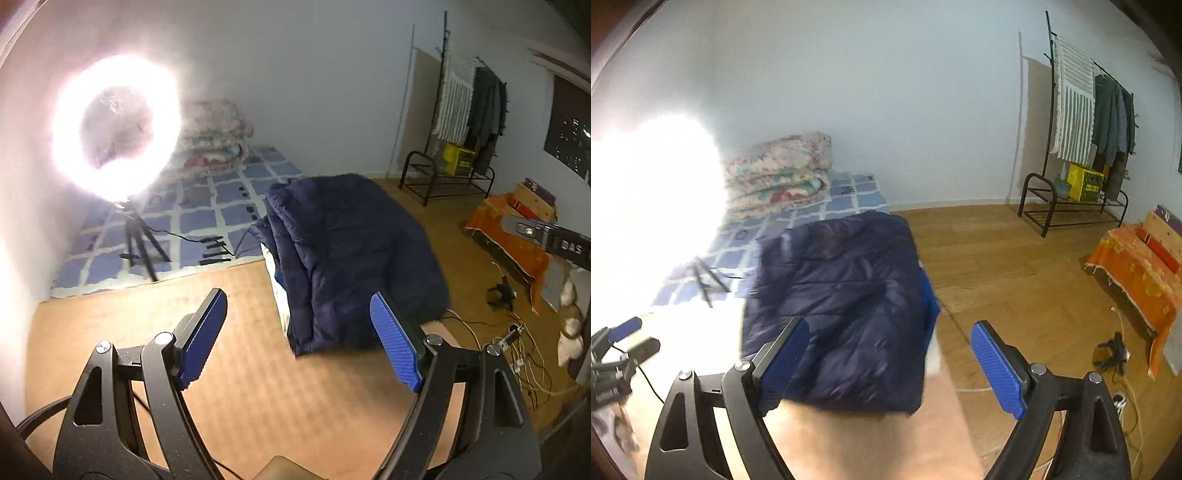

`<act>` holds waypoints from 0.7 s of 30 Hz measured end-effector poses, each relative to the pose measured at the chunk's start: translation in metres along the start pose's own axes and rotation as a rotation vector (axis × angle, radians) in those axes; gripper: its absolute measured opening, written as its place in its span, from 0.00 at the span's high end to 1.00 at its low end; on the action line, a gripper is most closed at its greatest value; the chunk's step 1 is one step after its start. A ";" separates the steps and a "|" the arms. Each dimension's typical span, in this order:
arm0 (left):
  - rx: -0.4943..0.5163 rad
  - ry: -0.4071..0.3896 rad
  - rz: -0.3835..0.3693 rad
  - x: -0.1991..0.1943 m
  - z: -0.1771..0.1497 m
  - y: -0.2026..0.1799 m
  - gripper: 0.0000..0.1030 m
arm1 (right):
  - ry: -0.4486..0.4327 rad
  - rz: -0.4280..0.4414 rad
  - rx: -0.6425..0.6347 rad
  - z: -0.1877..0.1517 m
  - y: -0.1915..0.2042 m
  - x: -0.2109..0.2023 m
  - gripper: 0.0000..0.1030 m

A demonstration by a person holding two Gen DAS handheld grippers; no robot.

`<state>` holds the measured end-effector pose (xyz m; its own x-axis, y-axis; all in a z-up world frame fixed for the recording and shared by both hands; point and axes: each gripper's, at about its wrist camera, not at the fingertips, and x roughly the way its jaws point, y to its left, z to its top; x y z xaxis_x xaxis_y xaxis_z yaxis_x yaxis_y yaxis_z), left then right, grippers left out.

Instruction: Fold large clothes

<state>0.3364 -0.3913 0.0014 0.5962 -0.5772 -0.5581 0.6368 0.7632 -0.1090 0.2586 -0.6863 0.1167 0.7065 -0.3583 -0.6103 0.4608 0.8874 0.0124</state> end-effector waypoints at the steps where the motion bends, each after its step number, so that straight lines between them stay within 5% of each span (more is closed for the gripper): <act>1: 0.008 -0.016 -0.006 -0.022 -0.006 -0.002 0.20 | -0.002 0.005 -0.003 -0.004 0.006 -0.016 0.11; 11: 0.036 -0.077 0.012 -0.188 -0.072 -0.002 0.16 | -0.040 0.028 -0.072 -0.074 0.069 -0.149 0.04; 21: -0.014 -0.094 0.018 -0.259 -0.143 0.002 0.11 | -0.109 0.022 -0.114 -0.154 0.105 -0.221 0.00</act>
<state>0.1136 -0.1988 0.0285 0.6511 -0.5873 -0.4808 0.6191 0.7774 -0.1112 0.0684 -0.4694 0.1307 0.7725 -0.3623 -0.5216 0.3851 0.9203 -0.0689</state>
